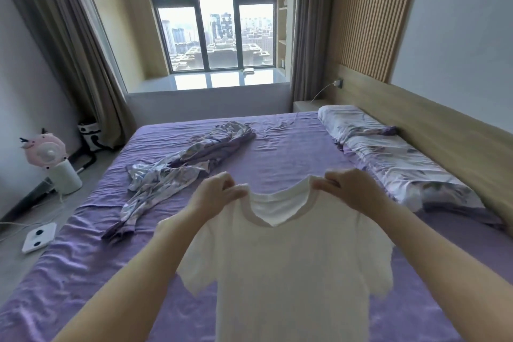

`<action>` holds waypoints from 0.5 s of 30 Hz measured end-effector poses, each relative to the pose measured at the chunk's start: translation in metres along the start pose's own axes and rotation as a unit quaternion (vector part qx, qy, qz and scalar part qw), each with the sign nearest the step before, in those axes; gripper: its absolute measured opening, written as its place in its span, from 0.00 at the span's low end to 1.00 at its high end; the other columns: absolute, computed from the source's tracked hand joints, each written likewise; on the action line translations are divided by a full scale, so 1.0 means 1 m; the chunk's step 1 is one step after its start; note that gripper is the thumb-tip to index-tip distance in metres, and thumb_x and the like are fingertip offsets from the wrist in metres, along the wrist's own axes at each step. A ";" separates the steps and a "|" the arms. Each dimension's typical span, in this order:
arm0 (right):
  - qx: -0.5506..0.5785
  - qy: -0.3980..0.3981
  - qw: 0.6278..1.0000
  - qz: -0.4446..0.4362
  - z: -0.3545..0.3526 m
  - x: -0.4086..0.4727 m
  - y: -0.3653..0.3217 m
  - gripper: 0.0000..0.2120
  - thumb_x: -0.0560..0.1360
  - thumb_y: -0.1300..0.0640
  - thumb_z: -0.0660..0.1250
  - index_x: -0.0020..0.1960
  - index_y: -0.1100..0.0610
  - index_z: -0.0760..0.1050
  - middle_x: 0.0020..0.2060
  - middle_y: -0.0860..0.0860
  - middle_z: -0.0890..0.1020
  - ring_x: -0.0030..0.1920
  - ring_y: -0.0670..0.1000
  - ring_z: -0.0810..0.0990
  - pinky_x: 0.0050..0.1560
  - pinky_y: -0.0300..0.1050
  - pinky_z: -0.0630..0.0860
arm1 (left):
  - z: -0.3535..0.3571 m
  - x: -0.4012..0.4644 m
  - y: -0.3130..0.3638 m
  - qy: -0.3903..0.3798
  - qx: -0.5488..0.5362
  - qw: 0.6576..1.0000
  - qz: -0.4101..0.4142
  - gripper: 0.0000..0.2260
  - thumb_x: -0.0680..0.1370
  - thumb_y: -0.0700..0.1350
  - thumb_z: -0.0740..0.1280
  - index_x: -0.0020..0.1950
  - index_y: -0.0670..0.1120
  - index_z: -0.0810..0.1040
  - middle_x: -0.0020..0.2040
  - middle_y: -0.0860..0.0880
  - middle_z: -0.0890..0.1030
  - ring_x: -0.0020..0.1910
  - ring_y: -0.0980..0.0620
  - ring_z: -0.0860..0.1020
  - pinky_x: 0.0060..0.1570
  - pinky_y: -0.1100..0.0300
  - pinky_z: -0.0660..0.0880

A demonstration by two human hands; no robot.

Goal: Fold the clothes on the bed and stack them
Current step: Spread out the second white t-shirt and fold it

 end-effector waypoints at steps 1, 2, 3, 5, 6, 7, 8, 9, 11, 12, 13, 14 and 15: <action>-0.004 -0.032 0.999 0.005 0.026 0.004 0.014 0.23 0.74 0.40 0.62 0.29 0.53 0.61 0.24 0.50 0.71 0.31 0.54 0.74 0.37 0.48 0.69 | 0.022 0.007 -0.016 -0.025 0.004 0.999 -0.019 0.13 0.72 0.54 0.71 0.38 0.49 0.72 0.34 0.52 0.74 0.35 0.51 0.71 0.35 0.60 0.66; -0.005 -0.072 0.997 0.014 0.054 0.009 0.027 0.20 0.75 0.41 0.62 0.31 0.53 0.66 0.28 0.52 0.75 0.34 0.55 0.77 0.40 0.49 0.71 | 0.043 0.014 -0.033 -0.047 0.011 0.998 -0.041 0.12 0.73 0.54 0.71 0.39 0.49 0.73 0.34 0.53 0.74 0.35 0.52 0.71 0.33 0.65 0.65; 0.004 -0.123 0.992 0.032 0.083 0.012 0.040 0.18 0.76 0.41 0.61 0.34 0.52 0.69 0.32 0.53 0.78 0.38 0.56 0.79 0.43 0.49 0.72 | 0.065 0.020 -0.050 -0.066 0.019 0.996 -0.064 0.11 0.73 0.55 0.70 0.39 0.50 0.74 0.33 0.55 0.74 0.34 0.53 0.72 0.31 0.69 0.65; 0.018 -0.224 0.972 0.070 0.142 0.016 0.068 0.14 0.78 0.42 0.57 0.36 0.46 0.67 0.35 0.49 0.76 0.41 0.53 0.78 0.44 0.47 0.72 | 0.109 0.033 -0.083 -0.104 0.025 0.989 -0.100 0.09 0.75 0.55 0.68 0.42 0.50 0.76 0.34 0.55 0.74 0.35 0.54 0.73 0.33 0.68 0.65; 0.017 -0.254 0.964 0.078 0.168 0.015 0.081 0.15 0.79 0.43 0.55 0.35 0.46 0.64 0.33 0.46 0.72 0.41 0.50 0.75 0.44 0.46 0.71 | 0.130 0.039 -0.098 -0.121 0.020 0.985 -0.119 0.08 0.76 0.53 0.68 0.43 0.49 0.77 0.35 0.54 0.75 0.37 0.53 0.74 0.36 0.65 0.65; 0.014 -0.270 0.959 0.082 0.192 0.016 0.094 0.15 0.79 0.44 0.55 0.35 0.47 0.61 0.32 0.45 0.70 0.40 0.49 0.73 0.43 0.45 0.69 | 0.151 0.044 -0.113 -0.131 0.015 0.981 -0.140 0.07 0.77 0.51 0.67 0.44 0.49 0.76 0.38 0.52 0.76 0.40 0.52 0.75 0.38 0.63 0.66; 0.011 -0.281 0.956 0.086 0.213 0.016 0.106 0.16 0.80 0.45 0.54 0.35 0.48 0.59 0.34 0.46 0.72 0.40 0.49 0.72 0.42 0.45 0.66 | 0.169 0.049 -0.126 -0.133 0.015 0.978 -0.162 0.06 0.77 0.49 0.66 0.45 0.48 0.76 0.40 0.50 0.77 0.42 0.50 0.76 0.40 0.61 0.67; 0.015 -0.288 0.953 0.093 0.234 0.015 0.117 0.15 0.80 0.46 0.54 0.36 0.50 0.59 0.38 0.48 0.75 0.41 0.52 0.73 0.42 0.45 0.64 | 0.185 0.054 -0.139 -0.132 0.020 0.974 -0.182 0.05 0.78 0.47 0.66 0.45 0.47 0.75 0.43 0.48 0.79 0.44 0.49 0.76 0.43 0.59 0.68; 0.038 -0.292 0.949 0.113 0.271 0.016 0.137 0.13 0.80 0.46 0.53 0.40 0.51 0.60 0.46 0.51 0.79 0.47 0.56 0.76 0.41 0.46 0.64 | 0.213 0.063 -0.161 -0.122 0.025 0.969 -0.212 0.04 0.78 0.45 0.65 0.45 0.47 0.72 0.46 0.47 0.80 0.47 0.47 0.77 0.45 0.57 0.68; 0.049 -0.292 0.947 0.122 0.286 0.018 0.144 0.12 0.80 0.46 0.53 0.41 0.51 0.61 0.47 0.51 0.79 0.48 0.56 0.77 0.41 0.47 0.65 | 0.224 0.069 -0.170 -0.116 0.027 0.968 -0.223 0.04 0.78 0.45 0.65 0.44 0.47 0.72 0.46 0.47 0.80 0.47 0.46 0.77 0.45 0.56 0.69; 0.055 -0.292 0.946 0.127 0.299 0.022 0.150 0.12 0.80 0.47 0.52 0.41 0.51 0.62 0.47 0.51 0.79 0.49 0.56 0.77 0.41 0.47 0.66 | 0.234 0.073 -0.178 -0.110 0.030 0.966 -0.232 0.04 0.77 0.45 0.65 0.44 0.47 0.72 0.45 0.47 0.80 0.48 0.45 0.78 0.46 0.55 0.70; 0.057 -0.290 0.946 0.129 0.311 0.026 0.155 0.12 0.80 0.47 0.52 0.41 0.51 0.62 0.47 0.51 0.79 0.49 0.56 0.77 0.40 0.47 0.66 | 0.242 0.079 -0.186 -0.104 0.038 0.964 -0.241 0.04 0.77 0.46 0.65 0.45 0.47 0.73 0.45 0.47 0.80 0.48 0.45 0.78 0.46 0.54 0.71; 0.058 -0.287 0.947 0.133 0.323 0.030 0.159 0.12 0.80 0.47 0.53 0.41 0.51 0.62 0.46 0.51 0.79 0.49 0.56 0.77 0.39 0.47 0.65 | 0.248 0.083 -0.194 -0.096 0.050 0.961 -0.253 0.05 0.77 0.47 0.65 0.46 0.46 0.74 0.46 0.47 0.81 0.49 0.45 0.78 0.47 0.53 0.73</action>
Point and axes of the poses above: each hand's wrist, its own x-axis towards the middle knuckle, its own z-axis out of the palm, y = z × x, the point moved 6 cm from there along x, towards the middle knuckle
